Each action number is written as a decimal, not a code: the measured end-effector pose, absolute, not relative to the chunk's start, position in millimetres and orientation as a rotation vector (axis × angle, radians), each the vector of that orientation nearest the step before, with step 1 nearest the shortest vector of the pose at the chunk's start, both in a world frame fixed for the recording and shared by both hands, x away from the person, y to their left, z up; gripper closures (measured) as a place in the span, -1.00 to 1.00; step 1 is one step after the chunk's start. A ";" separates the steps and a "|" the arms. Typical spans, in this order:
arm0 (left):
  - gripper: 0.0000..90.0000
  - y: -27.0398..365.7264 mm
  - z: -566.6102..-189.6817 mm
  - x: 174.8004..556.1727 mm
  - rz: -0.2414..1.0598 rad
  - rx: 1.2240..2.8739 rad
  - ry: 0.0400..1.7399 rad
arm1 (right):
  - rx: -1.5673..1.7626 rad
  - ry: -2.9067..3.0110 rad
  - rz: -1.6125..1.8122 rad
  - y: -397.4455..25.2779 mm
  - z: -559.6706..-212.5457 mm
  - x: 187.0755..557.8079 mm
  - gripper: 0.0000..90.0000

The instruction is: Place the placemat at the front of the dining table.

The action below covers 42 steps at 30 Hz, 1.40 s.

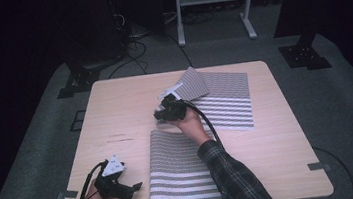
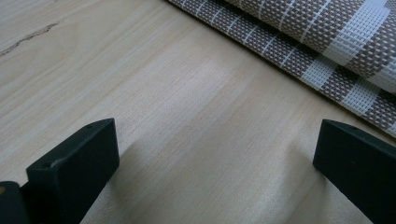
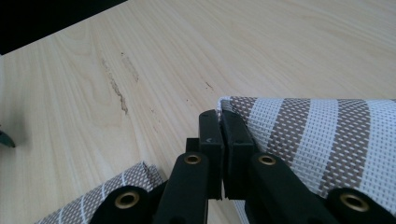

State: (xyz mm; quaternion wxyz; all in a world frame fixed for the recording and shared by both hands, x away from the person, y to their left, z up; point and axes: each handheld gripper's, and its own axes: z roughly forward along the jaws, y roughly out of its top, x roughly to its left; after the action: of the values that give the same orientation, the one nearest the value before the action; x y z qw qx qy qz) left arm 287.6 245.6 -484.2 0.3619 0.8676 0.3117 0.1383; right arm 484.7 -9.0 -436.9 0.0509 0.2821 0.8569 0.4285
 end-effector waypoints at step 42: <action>-1.00 244.8 -484.2 288.2 0.359 2.233 0.810 | 0.995 2.492 1.179 -123.6 -436.2 465.3 0.12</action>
State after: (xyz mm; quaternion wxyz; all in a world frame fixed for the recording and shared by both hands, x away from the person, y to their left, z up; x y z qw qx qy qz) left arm 288.2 244.8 -484.2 0.3613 0.8667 0.3144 0.1393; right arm 465.3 -123.6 -436.2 0.1051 0.3376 0.8456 0.3999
